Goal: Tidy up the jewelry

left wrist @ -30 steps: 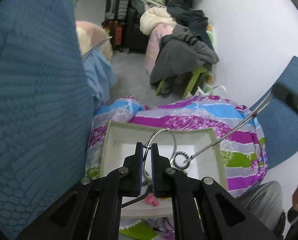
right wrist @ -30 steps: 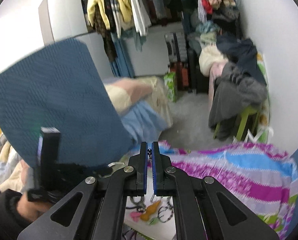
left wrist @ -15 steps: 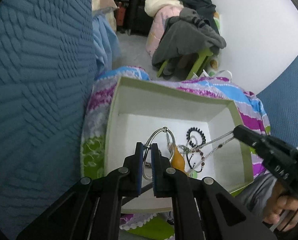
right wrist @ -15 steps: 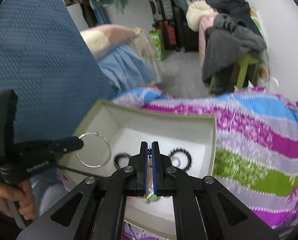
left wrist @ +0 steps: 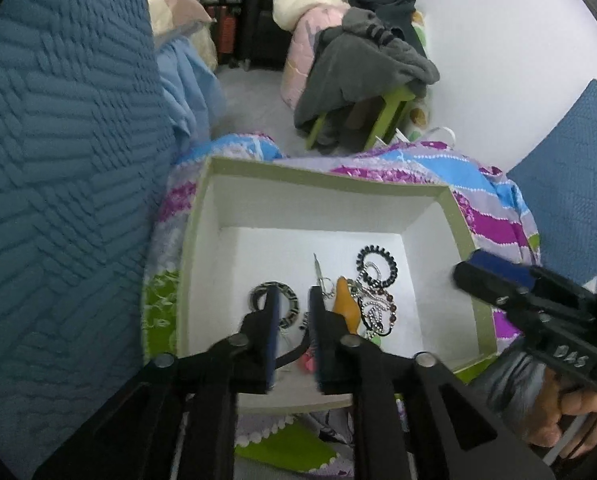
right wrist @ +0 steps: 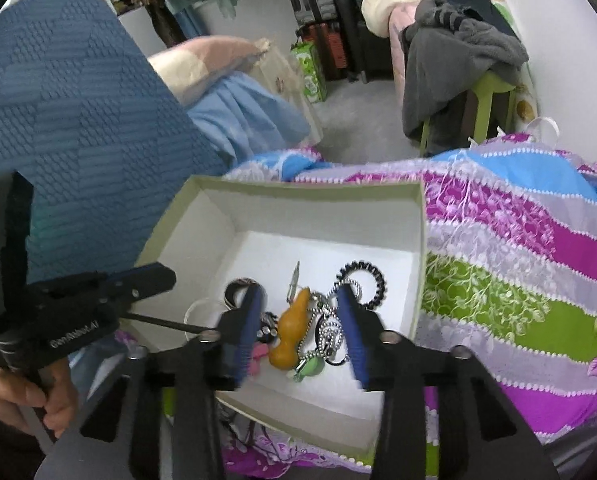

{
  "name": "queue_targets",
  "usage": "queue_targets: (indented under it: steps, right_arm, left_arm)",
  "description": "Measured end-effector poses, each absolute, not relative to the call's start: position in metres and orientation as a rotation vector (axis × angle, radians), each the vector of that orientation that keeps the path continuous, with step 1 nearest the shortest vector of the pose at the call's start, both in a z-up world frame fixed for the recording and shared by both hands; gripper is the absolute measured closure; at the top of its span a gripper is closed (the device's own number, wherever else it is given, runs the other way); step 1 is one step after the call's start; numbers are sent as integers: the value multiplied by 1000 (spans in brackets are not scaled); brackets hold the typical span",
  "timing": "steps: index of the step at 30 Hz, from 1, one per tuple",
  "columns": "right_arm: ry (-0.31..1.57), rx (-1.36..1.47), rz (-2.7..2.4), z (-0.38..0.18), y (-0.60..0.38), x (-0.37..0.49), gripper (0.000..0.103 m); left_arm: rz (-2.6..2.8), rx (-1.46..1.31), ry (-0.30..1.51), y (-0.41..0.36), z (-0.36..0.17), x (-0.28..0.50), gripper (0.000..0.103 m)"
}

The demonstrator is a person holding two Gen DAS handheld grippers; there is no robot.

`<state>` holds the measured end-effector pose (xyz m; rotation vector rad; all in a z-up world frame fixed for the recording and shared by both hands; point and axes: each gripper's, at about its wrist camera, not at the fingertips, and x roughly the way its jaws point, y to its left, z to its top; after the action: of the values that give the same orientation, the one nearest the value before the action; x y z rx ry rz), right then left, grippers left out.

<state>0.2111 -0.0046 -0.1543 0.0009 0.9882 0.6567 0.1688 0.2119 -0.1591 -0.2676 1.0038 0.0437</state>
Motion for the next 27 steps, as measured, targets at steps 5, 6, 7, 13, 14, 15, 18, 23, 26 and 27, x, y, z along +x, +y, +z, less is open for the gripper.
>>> queue_targets:
  steps: [5, 6, 7, 13, 14, 15, 18, 23, 26, 27]
  right_arm:
    - [887, -7, 618, -102, -21, 200, 44]
    - [864, -5, 611, -91, -25, 197, 42]
    - [843, -1, 608, -80, -29, 194, 37]
    - [703, 35, 577, -12, -56, 165, 22]
    - [684, 39, 573, -5, -60, 160, 18]
    - [664, 34, 560, 5, -66, 153, 17]
    - [636, 37, 551, 19, -75, 135, 17]
    - [603, 23, 544, 27, -86, 104, 17]
    - [591, 23, 532, 25, -93, 92, 16]
    - [590, 22, 532, 24, -95, 88, 16]
  left_arm:
    - [47, -242, 933, 205, -116, 151, 49]
    - [44, -236, 924, 203, -108, 147, 49]
    - [43, -232, 913, 201, -98, 143, 49]
    - [56, -183, 823, 186, -35, 112, 45]
    - [61, -171, 809, 183, -26, 107, 45]
    - [63, -162, 794, 179, -15, 100, 44]
    - [80, -139, 741, 168, 10, 82, 44]
    - [84, -139, 699, 153, 31, 52, 44]
    - [94, -124, 704, 145, 33, 41, 44]
    - [97, -118, 705, 142, 34, 37, 44]
